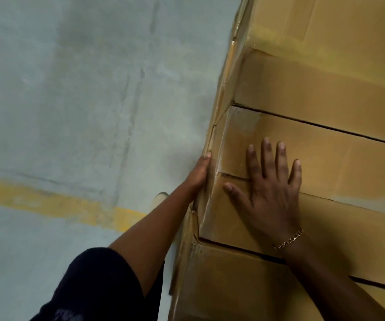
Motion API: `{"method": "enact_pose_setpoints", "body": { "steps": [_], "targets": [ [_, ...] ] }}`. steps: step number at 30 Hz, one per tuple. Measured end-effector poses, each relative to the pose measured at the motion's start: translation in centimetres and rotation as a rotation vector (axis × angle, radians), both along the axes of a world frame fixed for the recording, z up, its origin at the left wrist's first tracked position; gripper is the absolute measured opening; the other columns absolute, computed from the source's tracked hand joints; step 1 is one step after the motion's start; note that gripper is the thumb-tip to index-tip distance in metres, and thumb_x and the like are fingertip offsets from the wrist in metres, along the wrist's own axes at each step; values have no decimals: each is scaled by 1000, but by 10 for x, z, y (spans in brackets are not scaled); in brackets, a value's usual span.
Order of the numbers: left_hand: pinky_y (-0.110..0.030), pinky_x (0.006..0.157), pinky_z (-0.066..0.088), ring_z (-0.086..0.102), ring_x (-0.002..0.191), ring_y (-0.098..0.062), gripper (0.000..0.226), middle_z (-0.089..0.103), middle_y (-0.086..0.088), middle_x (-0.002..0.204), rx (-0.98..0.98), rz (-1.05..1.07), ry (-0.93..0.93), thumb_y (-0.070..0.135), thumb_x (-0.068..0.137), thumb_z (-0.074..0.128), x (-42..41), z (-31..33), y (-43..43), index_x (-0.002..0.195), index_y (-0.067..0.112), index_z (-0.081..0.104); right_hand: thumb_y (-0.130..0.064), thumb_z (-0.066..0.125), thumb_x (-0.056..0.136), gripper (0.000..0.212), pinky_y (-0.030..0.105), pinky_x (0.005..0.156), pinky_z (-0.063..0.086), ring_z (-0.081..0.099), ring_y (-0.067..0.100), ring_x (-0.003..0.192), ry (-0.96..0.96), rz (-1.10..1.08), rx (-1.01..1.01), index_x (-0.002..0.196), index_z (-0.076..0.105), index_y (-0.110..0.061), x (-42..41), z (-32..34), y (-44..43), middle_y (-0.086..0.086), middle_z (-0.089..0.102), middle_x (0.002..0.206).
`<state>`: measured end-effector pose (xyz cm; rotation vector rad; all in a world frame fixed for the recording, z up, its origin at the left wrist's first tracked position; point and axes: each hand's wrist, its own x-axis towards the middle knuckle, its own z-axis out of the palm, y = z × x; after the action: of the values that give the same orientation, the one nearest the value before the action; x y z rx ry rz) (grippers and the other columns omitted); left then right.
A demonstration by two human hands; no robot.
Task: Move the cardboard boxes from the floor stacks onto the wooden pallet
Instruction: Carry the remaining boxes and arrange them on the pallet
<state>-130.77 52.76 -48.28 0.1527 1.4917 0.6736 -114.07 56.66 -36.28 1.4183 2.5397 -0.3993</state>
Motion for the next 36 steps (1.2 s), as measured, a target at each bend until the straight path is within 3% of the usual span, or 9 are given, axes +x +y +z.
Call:
{"method": "enact_pose_setpoints", "body": {
  "steps": [4, 8, 12, 15, 20, 27, 31, 36],
  "targets": [
    [-40, 107, 46, 55, 126, -23, 70, 55, -6, 145, -1, 8, -9, 69, 102, 20, 5, -8, 2, 153, 26, 41, -81, 22, 92, 91, 64, 122, 5, -7, 29, 157, 16, -14, -1, 164, 3, -29, -2, -2, -1, 2, -6, 171],
    [-20, 79, 49, 58, 101, -5, 57, 58, 7, 122, 55, 11, -3, 57, 108, 19, 6, -10, 2, 150, 26, 41, -80, 25, 93, 90, 65, 121, 4, -8, 30, 157, 30, -7, 2, 164, 3, -30, -3, -4, -1, 1, -7, 171],
    [-17, 76, 53, 63, 112, -13, 46, 62, 11, 121, 115, -7, 2, 48, 111, 25, 6, -18, 3, 147, 26, 43, -80, 23, 93, 89, 65, 121, 3, -9, 30, 157, 33, -8, 5, 164, 3, -31, -6, -4, -2, 1, -7, 171],
    [-13, 70, 54, 65, 106, -8, 44, 64, 12, 117, 115, -11, 6, 46, 112, 27, 8, -22, 4, 145, 25, 45, -79, 21, 93, 88, 66, 121, 3, -9, 30, 157, 43, -10, 9, 164, 4, -30, -9, -3, -1, 0, -7, 172],
    [-26, 84, 54, 63, 111, -17, 50, 63, -4, 131, 76, -39, 36, 53, 109, 31, 6, -32, 2, 147, 22, 46, -78, 22, 93, 87, 68, 120, 5, -7, 31, 157, 41, -8, 23, 164, 8, -28, -12, -6, -2, 2, -4, 172],
    [-17, 73, 55, 64, 99, -10, 30, 63, 8, 110, 68, -23, -36, 42, 112, 27, 2, -27, 2, 128, 28, 47, -79, 20, 93, 88, 69, 119, 5, -7, 32, 157, 23, -9, 38, 164, 9, -27, -16, -10, -4, 2, -3, 172],
    [-22, 77, 58, 65, 105, -16, 40, 66, 2, 117, 83, 4, -65, 46, 111, 27, 6, -28, 3, 137, 22, 47, -78, 20, 94, 86, 70, 118, 4, -6, 32, 157, 31, 5, 27, 164, 10, -28, -14, -9, -2, 1, -3, 172],
    [-44, 99, 56, 63, 119, -29, 53, 61, -8, 134, 65, 44, -41, 55, 108, 34, 11, -29, 2, 148, 22, 41, -77, 19, 95, 83, 71, 118, 3, -7, 32, 157, 49, 22, 17, 163, 11, -31, -13, -6, -1, -1, -3, 172]
  ]
}}
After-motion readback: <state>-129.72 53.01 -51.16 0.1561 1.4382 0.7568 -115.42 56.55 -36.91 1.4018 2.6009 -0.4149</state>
